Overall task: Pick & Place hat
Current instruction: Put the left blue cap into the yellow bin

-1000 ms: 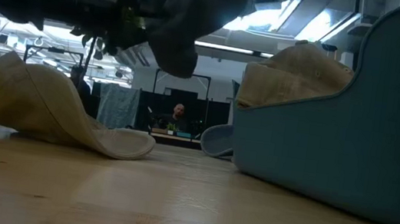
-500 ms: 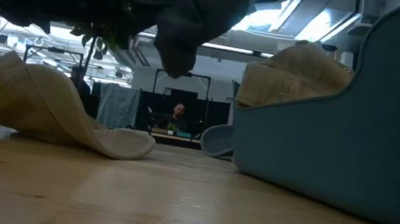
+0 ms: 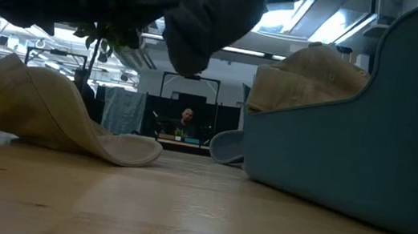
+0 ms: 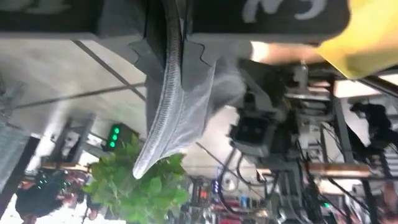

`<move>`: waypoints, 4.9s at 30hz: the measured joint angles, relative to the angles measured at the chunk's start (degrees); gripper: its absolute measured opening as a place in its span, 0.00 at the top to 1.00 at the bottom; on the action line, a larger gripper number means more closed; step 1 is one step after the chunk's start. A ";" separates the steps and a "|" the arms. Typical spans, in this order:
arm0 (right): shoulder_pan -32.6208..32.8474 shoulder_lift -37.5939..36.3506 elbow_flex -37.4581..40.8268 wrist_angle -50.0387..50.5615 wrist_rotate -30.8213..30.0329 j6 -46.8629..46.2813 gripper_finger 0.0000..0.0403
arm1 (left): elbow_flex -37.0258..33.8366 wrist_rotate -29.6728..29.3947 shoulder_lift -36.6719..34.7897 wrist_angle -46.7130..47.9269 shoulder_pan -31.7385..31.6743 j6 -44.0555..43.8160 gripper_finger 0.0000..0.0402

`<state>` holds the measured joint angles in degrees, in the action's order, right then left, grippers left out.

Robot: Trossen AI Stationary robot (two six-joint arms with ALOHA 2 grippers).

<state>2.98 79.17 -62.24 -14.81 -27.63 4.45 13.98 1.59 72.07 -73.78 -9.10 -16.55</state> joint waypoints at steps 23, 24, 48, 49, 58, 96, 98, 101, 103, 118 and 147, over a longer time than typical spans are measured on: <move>-2.14 -8.85 -0.06 28.91 -0.04 -8.14 0.53 | 0.00 8.03 -12.60 8.20 3.08 -18.86 0.95; -2.14 -8.83 -0.04 29.62 0.01 -7.24 0.51 | 0.00 9.05 -13.06 8.07 3.08 -20.38 0.95; -2.01 -8.84 -0.04 28.39 12.87 -10.42 0.44 | 10.62 33.76 -16.31 35.57 3.19 -18.60 0.95; -2.01 -8.83 -0.04 28.39 12.88 -10.45 0.44 | 12.38 33.72 -16.31 40.83 3.19 -16.68 0.95; -2.01 -8.83 -0.04 28.41 12.73 -10.09 0.44 | 28.81 32.59 -16.60 77.90 9.05 0.42 0.95; -2.01 -4.21 0.02 29.23 12.66 -9.81 0.44 | 35.12 15.67 -22.22 101.02 48.83 -19.29 0.95; -2.01 -4.21 0.02 29.22 12.66 -9.95 0.44 | 35.12 14.26 -21.91 101.01 49.74 -19.73 0.95; -2.01 -4.21 0.02 28.98 12.66 -10.00 0.44 | 35.12 13.29 -21.02 101.02 50.54 -19.86 0.94; -2.01 -4.21 0.02 28.68 12.66 -10.01 0.44 | 35.12 13.22 -20.20 101.02 51.06 -20.22 0.94; -2.01 -4.21 0.02 27.87 12.66 -10.04 0.44 | 35.12 11.46 -21.38 106.63 54.90 -22.86 0.94; -2.01 -4.26 0.00 25.58 12.66 -10.47 0.44 | 27.58 13.53 -23.28 109.37 53.86 -11.72 0.94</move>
<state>0.97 74.91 -62.24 10.77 -14.96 -6.02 41.55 15.12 48.80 35.60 44.76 -28.27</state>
